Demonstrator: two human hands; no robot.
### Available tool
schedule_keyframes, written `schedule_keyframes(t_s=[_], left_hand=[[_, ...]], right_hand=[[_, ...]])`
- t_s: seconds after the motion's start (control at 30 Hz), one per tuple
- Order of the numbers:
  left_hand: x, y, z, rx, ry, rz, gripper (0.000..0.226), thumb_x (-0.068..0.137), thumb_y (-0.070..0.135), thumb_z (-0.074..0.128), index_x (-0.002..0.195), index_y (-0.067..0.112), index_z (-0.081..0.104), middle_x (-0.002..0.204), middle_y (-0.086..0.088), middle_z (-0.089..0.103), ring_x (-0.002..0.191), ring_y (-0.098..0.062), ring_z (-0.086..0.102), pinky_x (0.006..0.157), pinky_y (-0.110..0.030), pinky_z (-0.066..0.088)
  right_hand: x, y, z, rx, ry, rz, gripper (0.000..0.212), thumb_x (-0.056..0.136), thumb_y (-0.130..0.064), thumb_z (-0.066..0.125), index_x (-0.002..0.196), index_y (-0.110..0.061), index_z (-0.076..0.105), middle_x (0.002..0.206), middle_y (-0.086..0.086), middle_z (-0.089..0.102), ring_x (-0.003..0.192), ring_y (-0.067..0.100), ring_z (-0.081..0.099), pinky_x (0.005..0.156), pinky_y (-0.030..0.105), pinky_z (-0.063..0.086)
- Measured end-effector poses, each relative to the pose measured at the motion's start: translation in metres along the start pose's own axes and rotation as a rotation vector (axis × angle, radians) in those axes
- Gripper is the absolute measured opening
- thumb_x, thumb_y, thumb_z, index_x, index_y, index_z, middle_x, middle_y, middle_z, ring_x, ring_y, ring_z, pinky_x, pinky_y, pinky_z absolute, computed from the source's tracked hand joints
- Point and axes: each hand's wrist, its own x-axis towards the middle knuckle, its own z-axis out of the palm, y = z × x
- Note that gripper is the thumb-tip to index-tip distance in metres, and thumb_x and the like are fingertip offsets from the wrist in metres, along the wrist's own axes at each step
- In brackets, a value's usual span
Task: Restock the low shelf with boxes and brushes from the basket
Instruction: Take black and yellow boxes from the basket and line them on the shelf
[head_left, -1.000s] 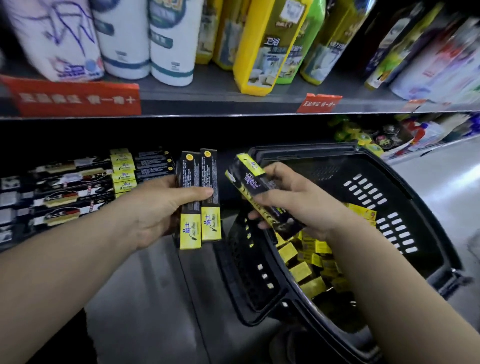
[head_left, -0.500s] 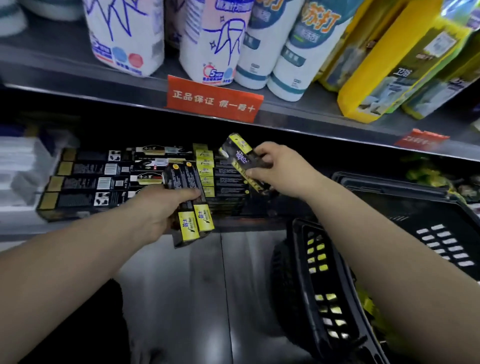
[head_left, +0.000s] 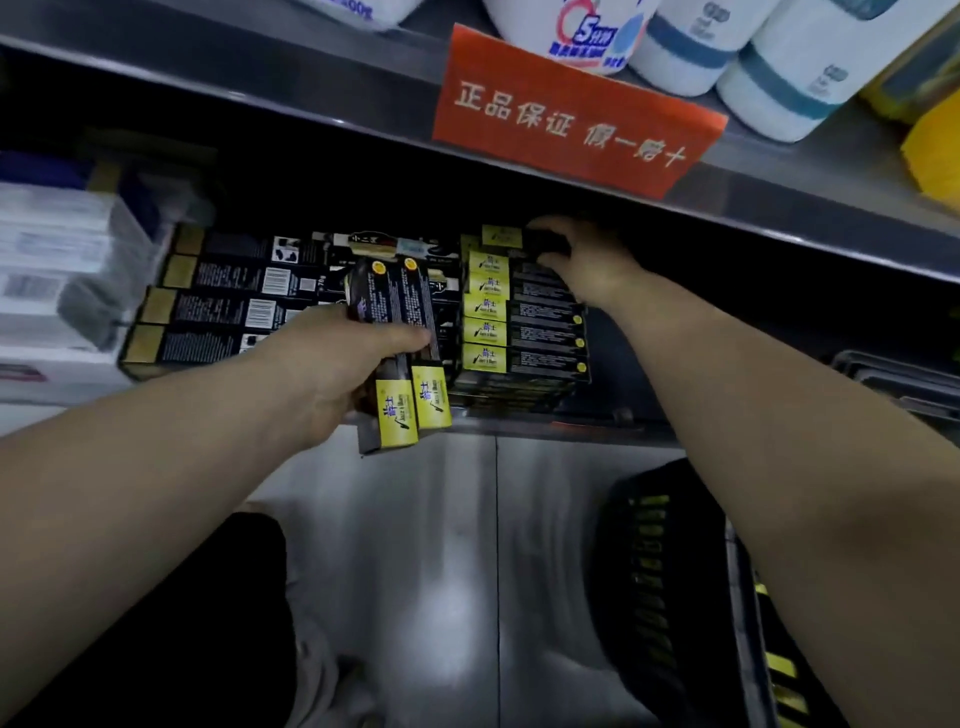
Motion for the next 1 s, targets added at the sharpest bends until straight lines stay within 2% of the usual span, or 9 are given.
schedule_keyframes(t_s=[0.2,0.4,0.53,0.6,0.67,0.73,0.83,0.93,1.0], left_hand=[[0.008,-0.004,0.004,-0.044,0.007,0.020,0.013,0.079,0.009,0.069,0.088,0.015,0.062,0.085,-0.007,0.069,0.071,-0.023,0.064,0.067,-0.041,0.056],[0.010,-0.005,0.007,-0.064,0.008,0.026,0.017,0.078,0.009,0.070,0.090,0.015,0.060,0.089,-0.007,0.069,0.078,-0.024,0.065,0.070,-0.042,0.055],[0.010,-0.002,0.008,-0.077,-0.014,0.014,0.023,0.078,0.012,0.071,0.099,0.015,0.061,0.089,-0.006,0.070,0.075,-0.023,0.066,0.066,-0.039,0.057],[0.009,0.000,0.009,-0.097,-0.034,0.015,0.023,0.078,0.011,0.070,0.099,0.015,0.063,0.086,-0.005,0.070,0.069,-0.019,0.066,0.057,-0.033,0.056],[0.007,0.002,0.010,-0.107,-0.075,0.016,0.022,0.078,0.011,0.070,0.099,0.016,0.065,0.085,-0.004,0.072,0.068,-0.018,0.067,0.057,-0.031,0.055],[0.004,0.005,0.010,-0.115,-0.135,0.021,0.028,0.073,0.013,0.071,0.100,0.016,0.067,0.086,-0.003,0.074,0.072,-0.017,0.069,0.060,-0.030,0.054],[-0.001,0.009,0.011,-0.120,-0.230,0.033,0.047,0.061,0.019,0.072,0.108,0.017,0.067,0.095,-0.003,0.074,0.081,-0.017,0.071,0.058,-0.028,0.056],[-0.002,0.009,0.012,-0.101,-0.201,0.043,0.044,0.064,0.020,0.073,0.107,0.018,0.066,0.097,-0.002,0.074,0.086,-0.018,0.071,0.061,-0.029,0.056],[0.001,0.007,0.009,-0.085,-0.090,0.036,0.029,0.073,0.016,0.073,0.101,0.018,0.065,0.097,-0.003,0.071,0.094,-0.021,0.066,0.076,-0.036,0.054]], right_hand=[[0.006,0.012,0.012,0.101,-0.140,0.000,0.040,0.102,-0.029,0.036,0.142,-0.032,0.037,0.145,0.007,0.041,0.127,0.026,0.044,0.090,0.023,0.035],[0.000,0.007,0.011,0.153,-0.144,0.011,0.041,0.102,-0.025,0.037,0.142,-0.030,0.036,0.145,0.007,0.042,0.126,0.025,0.045,0.092,0.023,0.037],[-0.011,-0.012,-0.002,0.087,-0.085,0.041,0.049,0.098,-0.012,0.041,0.144,-0.027,0.030,0.147,0.006,0.038,0.099,0.020,0.057,0.073,0.020,0.044],[-0.022,-0.032,-0.012,0.192,-0.123,-0.014,0.052,0.094,-0.007,0.043,0.141,-0.027,0.033,0.144,0.004,0.039,0.087,0.016,0.058,0.064,0.019,0.047],[-0.038,-0.054,-0.019,0.407,-0.281,-0.096,0.050,0.092,-0.008,0.045,0.138,-0.027,0.037,0.136,0.002,0.044,0.112,0.018,0.053,0.081,0.022,0.045],[-0.055,-0.070,-0.023,0.642,-0.494,-0.108,0.048,0.092,-0.015,0.048,0.136,-0.032,0.039,0.131,-0.001,0.048,0.119,0.016,0.048,0.093,0.025,0.043],[-0.072,-0.075,-0.026,0.862,-0.670,-0.054,0.047,0.093,-0.020,0.055,0.136,-0.032,0.040,0.126,-0.001,0.057,0.113,0.024,0.059,0.088,0.033,0.054],[-0.076,-0.062,-0.030,0.924,-0.625,0.051,0.057,0.087,-0.020,0.061,0.140,-0.026,0.038,0.122,0.003,0.061,0.099,0.025,0.066,0.081,0.031,0.057],[-0.073,-0.048,-0.032,0.985,-0.490,0.164,0.042,0.088,-0.024,0.061,0.127,-0.021,0.049,0.116,0.005,0.062,0.089,0.022,0.068,0.074,0.027,0.057]])
